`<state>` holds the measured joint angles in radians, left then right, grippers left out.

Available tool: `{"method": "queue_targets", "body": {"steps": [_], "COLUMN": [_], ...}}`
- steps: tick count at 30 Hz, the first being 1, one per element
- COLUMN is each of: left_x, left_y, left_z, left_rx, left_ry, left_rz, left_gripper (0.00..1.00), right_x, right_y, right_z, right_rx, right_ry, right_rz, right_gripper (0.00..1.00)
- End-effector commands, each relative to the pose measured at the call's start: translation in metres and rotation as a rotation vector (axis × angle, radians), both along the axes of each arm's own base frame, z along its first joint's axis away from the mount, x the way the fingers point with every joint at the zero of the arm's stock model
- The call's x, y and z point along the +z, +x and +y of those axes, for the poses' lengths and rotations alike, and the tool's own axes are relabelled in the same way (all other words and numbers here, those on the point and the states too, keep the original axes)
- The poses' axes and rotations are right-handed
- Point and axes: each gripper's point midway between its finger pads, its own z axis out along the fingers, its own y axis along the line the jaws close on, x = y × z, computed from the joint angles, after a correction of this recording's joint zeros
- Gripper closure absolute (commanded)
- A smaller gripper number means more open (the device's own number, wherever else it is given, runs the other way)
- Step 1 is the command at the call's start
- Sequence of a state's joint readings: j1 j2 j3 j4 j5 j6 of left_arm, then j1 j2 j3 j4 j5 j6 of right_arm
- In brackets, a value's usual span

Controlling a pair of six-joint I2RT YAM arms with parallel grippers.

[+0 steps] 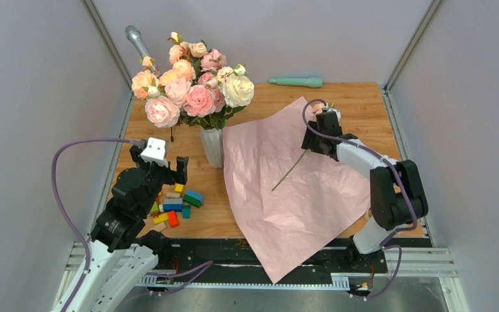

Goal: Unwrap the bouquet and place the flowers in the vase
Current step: Pick up the fake flower from the wrapping paper.

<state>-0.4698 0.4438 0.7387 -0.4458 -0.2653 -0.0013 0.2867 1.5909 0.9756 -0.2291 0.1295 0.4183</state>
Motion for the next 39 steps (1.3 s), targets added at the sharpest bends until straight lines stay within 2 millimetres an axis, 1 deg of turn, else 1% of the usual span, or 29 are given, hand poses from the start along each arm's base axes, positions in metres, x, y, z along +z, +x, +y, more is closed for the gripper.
{"method": "queue_targets", "body": {"steps": [1, 4, 6, 8, 12, 21, 28, 33, 37, 39], "left_x": [0.001, -0.001, -0.003, -0.004, -0.007, -0.009, -0.009, -0.009, -0.010, -0.011], "left_y": [0.002, 0.003, 0.004, 0.005, 0.007, 0.008, 0.008, 0.008, 0.009, 0.009], "left_z": [-0.004, -0.005, -0.006, -0.008, -0.010, -0.012, -0.012, -0.012, -0.013, -0.014], "left_rx": [-0.017, -0.023, -0.024, -0.029, -0.038, -0.044, -0.045, -0.049, -0.050, -0.053], "left_ry": [-0.002, 0.000, 0.001, 0.004, 0.009, 0.012, 0.014, 0.014, 0.013, 0.009], "left_rz": [-0.013, -0.008, -0.003, 0.003, 0.012, 0.016, 0.016, 0.013, 0.015, 0.019], "left_gripper": [0.00, 0.00, 0.00, 0.00, 0.00, 0.00, 0.00, 0.00, 0.00, 0.00], "right_x": [0.003, -0.005, -0.013, -0.018, -0.026, -0.036, -0.045, -0.045, -0.045, -0.046], "right_y": [0.035, 0.043, 0.046, 0.047, 0.045, 0.045, 0.045, 0.047, 0.047, 0.046], "right_z": [0.000, 0.004, 0.005, 0.000, -0.007, 0.000, 0.004, 0.007, 0.006, 0.005], "right_rx": [-0.033, -0.024, -0.025, -0.062, -0.108, -0.090, -0.090, -0.098, -0.120, -0.137], "right_ry": [0.008, 0.004, -0.001, -0.016, -0.032, -0.018, 0.006, 0.028, 0.035, 0.040], "right_rz": [-0.004, 0.016, 0.038, 0.060, 0.077, 0.099, 0.117, 0.113, 0.111, 0.115], "right_gripper": [0.41, 0.42, 0.44, 0.48, 0.50, 0.57, 0.67, 0.71, 0.77, 0.82]}}
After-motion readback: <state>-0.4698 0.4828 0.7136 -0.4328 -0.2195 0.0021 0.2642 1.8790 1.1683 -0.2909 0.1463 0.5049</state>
